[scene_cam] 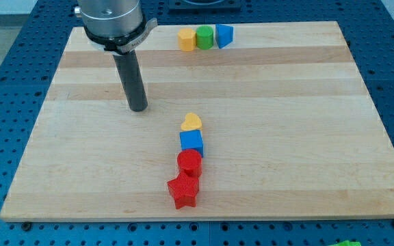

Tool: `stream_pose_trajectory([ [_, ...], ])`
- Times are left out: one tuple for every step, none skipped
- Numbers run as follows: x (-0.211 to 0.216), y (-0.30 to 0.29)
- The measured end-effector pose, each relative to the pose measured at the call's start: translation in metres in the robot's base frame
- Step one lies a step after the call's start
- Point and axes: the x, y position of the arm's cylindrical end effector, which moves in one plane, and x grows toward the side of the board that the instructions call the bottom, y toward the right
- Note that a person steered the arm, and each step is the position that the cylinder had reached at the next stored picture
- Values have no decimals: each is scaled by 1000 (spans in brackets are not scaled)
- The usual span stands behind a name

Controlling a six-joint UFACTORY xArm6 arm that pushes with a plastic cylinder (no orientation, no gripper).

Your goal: Locate the arm at the left side of the yellow hexagon

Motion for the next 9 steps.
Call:
stream_pose_trajectory([
  [2,-17],
  [4,-40],
  [4,-70],
  [-14,-81],
  [-47,-81],
  [-83,-81],
  [-112,-77],
  [-139,-56],
  [-157,-34],
])
